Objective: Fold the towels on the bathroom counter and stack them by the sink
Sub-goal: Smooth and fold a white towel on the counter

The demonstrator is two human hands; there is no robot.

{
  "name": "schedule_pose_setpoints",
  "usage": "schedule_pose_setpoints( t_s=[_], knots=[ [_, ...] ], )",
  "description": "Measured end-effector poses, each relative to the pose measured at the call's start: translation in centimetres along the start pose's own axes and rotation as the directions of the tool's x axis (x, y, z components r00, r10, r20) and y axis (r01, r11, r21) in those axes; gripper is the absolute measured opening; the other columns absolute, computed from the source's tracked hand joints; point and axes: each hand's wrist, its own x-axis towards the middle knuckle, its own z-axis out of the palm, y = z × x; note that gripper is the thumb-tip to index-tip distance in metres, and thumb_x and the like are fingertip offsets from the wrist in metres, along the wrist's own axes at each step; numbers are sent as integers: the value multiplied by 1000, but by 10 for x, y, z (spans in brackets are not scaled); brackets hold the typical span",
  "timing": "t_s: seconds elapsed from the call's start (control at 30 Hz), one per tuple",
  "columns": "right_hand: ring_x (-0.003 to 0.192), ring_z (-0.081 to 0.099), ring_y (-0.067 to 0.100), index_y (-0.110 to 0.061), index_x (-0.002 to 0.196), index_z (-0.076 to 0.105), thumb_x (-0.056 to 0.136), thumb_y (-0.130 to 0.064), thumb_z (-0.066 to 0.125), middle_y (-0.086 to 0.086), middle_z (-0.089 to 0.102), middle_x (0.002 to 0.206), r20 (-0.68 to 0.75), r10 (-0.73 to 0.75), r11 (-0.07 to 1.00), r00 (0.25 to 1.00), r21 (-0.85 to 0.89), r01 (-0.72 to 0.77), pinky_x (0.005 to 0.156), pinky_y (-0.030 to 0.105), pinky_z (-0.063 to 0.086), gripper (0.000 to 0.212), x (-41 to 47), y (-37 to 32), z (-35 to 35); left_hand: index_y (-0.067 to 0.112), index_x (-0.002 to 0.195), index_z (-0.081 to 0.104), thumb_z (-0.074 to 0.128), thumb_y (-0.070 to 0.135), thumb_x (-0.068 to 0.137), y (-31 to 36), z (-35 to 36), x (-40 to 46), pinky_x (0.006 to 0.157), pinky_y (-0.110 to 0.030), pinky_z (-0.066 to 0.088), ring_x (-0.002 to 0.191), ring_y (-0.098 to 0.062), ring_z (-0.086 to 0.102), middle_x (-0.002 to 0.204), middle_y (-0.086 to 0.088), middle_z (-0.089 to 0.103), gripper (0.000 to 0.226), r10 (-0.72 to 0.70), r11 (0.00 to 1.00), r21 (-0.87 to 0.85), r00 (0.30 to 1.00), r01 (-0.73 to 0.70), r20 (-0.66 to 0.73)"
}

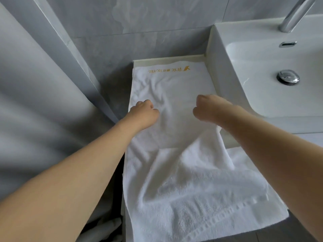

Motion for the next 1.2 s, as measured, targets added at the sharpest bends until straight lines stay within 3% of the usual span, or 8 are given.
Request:
schedule_pose_setpoints(
  t_s=[0.13,0.3,0.43,0.63,0.8,0.93,1.1,1.2],
  knots=[
    [131,37,34,-17,143,34,97,-33,34,12,39,143,-44,-30,998,999,54,32,106,48,29,49,71,-6,35,19,152,24,34,34,98,-4,9,65,115,-43,21,144,-29,18,159,-3,19,56,-3,987,159,994,21,-111],
    [148,8,28,-27,155,10,101,-50,15,5,9,162,-179,-75,985,981,139,101,119,50,0,59,151,11,48,38,156,-2,30,59,97,-9,35,126,120,-54,-7,151,-25,-15,165,4,-11,71,60,979,201,992,-37,-112],
    [150,-6,24,-34,155,5,99,-56,17,-5,-4,164,-256,-62,997,965,29,71,118,52,-6,62,189,33,64,48,152,-6,7,72,87,-26,55,140,117,-56,-15,150,-21,-19,165,9,-13,71,136,953,298,954,-52,-268],
    [147,9,24,-33,148,30,89,-58,33,1,19,160,-345,-88,992,935,56,114,119,50,2,64,200,38,60,50,149,-2,16,64,92,-14,34,170,109,-63,-22,148,-20,-23,161,10,-18,61,129,948,314,968,-57,-214],
    [140,21,27,-26,141,38,74,-63,18,7,33,146,-402,-118,991,908,15,135,118,49,8,79,211,38,62,48,153,4,17,61,96,12,16,228,112,-63,-17,151,-23,-16,165,5,-10,60,90,965,260,952,-11,-293],
    [140,20,26,-29,149,23,80,-63,22,4,31,145,-383,-85,994,920,33,106,119,49,1,78,221,41,55,51,152,-4,7,72,90,13,19,247,110,-64,-20,151,-23,-19,166,6,-11,66,89,950,312,959,0,-270],
    [124,35,37,-16,135,47,95,-53,25,17,43,128,-520,-5,998,854,52,38,118,51,3,59,247,25,31,52,151,-8,5,74,89,14,17,250,112,-64,-19,150,-23,-21,165,6,-13,67,91,939,344,957,10,-277],
    [135,26,35,-21,142,41,98,-47,29,15,30,147,-472,-90,994,877,10,108,119,49,4,52,270,25,18,52,151,-9,6,73,90,16,16,255,112,-64,-19,150,-22,-21,165,7,-14,66,82,937,349,956,23,-282]
  ],
)
